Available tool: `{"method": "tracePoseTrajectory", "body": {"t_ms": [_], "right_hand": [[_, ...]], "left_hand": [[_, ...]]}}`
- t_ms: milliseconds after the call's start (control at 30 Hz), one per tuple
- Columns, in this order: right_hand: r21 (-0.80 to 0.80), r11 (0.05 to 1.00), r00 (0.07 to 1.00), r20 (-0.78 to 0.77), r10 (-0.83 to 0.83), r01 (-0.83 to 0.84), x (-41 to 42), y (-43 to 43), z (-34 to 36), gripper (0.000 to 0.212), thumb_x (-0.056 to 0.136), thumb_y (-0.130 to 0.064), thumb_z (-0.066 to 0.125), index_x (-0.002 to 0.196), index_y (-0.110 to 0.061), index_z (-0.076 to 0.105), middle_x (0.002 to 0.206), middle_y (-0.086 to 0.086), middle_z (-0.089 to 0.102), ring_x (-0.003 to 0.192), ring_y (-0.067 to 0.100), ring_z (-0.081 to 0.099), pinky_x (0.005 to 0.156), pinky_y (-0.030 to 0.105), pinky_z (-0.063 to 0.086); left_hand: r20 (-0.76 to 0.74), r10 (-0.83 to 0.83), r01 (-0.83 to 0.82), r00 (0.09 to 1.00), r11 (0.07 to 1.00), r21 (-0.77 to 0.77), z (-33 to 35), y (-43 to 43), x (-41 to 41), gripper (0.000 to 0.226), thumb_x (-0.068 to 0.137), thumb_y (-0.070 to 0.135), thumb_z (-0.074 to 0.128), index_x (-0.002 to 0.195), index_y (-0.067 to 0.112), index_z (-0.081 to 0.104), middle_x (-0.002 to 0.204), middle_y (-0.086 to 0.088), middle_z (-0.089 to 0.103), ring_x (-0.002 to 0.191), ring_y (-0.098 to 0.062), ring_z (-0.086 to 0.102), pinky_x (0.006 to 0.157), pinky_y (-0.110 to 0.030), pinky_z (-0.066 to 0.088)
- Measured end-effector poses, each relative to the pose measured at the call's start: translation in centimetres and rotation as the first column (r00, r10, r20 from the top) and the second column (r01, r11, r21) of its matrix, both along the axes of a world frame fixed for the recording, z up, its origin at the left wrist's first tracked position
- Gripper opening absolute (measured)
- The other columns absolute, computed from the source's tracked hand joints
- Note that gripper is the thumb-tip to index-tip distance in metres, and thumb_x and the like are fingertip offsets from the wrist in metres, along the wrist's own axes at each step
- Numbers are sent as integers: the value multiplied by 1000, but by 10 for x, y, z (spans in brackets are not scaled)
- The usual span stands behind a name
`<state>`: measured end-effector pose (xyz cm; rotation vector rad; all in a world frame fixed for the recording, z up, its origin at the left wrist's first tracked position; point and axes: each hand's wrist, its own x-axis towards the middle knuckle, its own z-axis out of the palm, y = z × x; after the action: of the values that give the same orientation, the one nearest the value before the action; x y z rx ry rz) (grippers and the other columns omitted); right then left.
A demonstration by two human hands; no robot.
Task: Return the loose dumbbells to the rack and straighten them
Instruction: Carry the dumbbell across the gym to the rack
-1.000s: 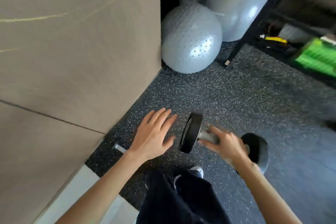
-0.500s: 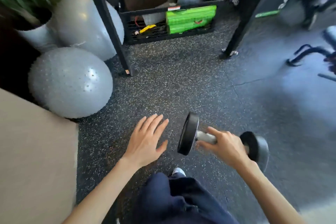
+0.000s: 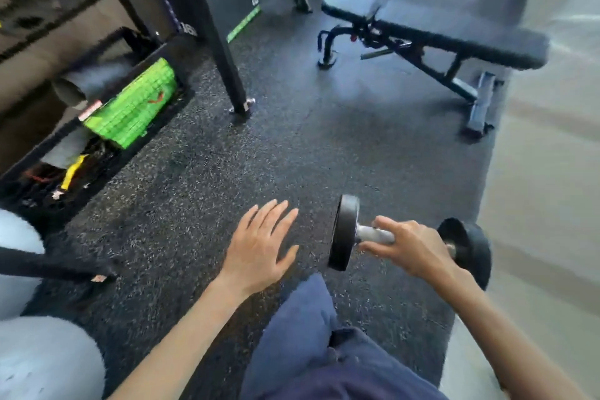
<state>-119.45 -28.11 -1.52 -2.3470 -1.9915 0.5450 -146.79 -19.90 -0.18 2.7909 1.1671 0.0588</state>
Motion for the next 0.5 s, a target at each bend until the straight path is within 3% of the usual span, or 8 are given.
{"method": "tracePoseTrajectory", "body": {"t_ms": [300, 500], "right_hand": [[23, 965, 966, -8, -260, 260, 42, 21, 15, 51, 74, -77, 42, 99, -33, 49, 83, -2, 69, 76, 23, 62, 60, 32, 44], [-15, 939, 936, -82, -343, 343, 73, 36, 16, 49, 74, -76, 42, 96, -32, 48, 80, -1, 67, 73, 23, 60, 62, 34, 47]], "left_hand": [[1, -310, 310, 951, 951, 13, 13, 100, 77, 60, 90, 48, 39, 139, 14, 45, 141, -8, 47, 133, -25, 40, 107, -48, 35], [-4, -375, 375, 927, 927, -5, 8, 130, 127, 60, 90, 48, 39, 140, 14, 43, 143, -8, 45, 134, -24, 38, 109, -47, 32]]}}
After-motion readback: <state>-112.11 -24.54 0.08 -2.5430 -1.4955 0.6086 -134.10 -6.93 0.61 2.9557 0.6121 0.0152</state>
